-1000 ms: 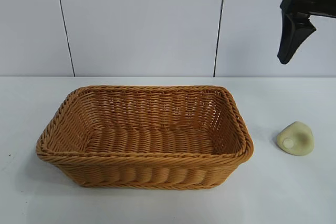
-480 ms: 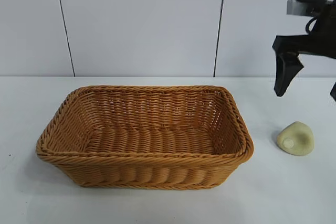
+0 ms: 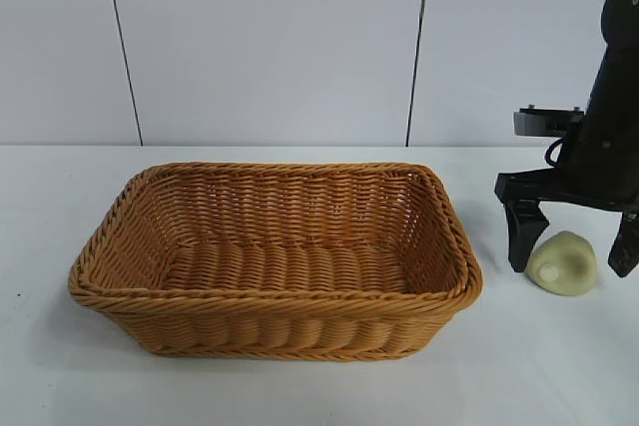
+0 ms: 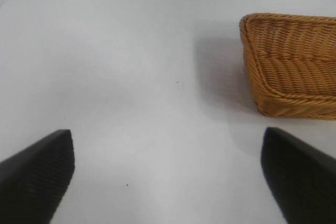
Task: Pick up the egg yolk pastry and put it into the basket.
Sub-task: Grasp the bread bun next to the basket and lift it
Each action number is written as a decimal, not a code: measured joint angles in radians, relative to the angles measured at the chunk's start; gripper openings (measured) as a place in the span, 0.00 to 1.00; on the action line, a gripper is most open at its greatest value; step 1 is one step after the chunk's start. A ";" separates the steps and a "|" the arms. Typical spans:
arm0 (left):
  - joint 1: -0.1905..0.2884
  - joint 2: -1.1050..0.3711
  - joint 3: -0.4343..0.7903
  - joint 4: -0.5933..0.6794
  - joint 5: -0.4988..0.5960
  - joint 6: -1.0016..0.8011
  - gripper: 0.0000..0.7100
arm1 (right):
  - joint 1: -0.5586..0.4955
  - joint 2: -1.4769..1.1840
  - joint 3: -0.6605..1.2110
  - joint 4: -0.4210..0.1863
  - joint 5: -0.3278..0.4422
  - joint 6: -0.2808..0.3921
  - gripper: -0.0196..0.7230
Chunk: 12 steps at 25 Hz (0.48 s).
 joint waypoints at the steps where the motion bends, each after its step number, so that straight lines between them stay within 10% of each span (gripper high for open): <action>1: 0.000 0.000 0.000 0.000 0.000 0.000 0.98 | 0.000 0.000 0.000 -0.002 -0.004 0.000 0.93; 12: 0.000 0.000 0.000 0.000 0.000 0.000 0.98 | -0.001 0.000 -0.001 -0.069 -0.003 0.019 0.25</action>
